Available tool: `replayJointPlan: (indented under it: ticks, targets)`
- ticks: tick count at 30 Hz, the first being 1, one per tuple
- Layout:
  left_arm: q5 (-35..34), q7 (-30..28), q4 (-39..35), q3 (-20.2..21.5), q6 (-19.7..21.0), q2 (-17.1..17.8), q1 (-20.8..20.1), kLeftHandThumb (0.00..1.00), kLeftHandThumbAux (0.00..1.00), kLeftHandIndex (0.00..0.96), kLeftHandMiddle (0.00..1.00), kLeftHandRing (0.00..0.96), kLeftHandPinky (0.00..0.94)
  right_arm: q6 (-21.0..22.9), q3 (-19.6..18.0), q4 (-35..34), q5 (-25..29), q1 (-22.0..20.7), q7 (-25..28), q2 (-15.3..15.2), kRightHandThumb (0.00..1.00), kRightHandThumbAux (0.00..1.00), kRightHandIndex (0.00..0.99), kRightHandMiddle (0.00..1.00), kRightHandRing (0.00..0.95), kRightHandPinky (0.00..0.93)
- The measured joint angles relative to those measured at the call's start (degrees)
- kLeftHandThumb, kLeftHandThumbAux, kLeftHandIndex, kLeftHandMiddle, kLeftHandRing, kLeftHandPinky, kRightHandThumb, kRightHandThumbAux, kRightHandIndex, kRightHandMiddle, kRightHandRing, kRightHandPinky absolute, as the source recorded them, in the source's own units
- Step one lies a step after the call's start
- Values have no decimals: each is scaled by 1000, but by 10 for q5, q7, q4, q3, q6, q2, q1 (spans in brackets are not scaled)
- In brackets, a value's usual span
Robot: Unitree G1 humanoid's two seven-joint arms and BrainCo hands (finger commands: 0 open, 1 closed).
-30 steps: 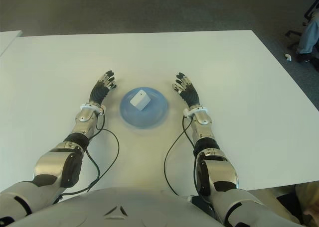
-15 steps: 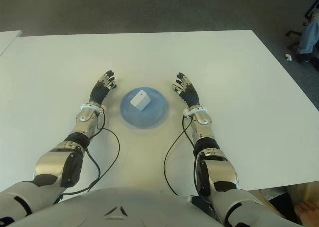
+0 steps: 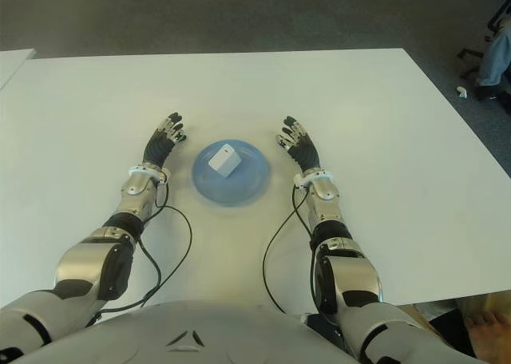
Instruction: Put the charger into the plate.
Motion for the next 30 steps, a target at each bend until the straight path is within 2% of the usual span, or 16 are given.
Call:
replayJointPlan:
  ticks: [14,30]
  targets:
    - [-1,-5,0,0,0,0,0,0,620,0,0,0,0,0,1,0,-2,0,-7,0,0,673,10,117,92,69]
    - [-1,-5,0,0,3,0,-2,0,616,0,0,0,0,0,2,0,-3,0,-9,0,0,683,6,99,79,60]
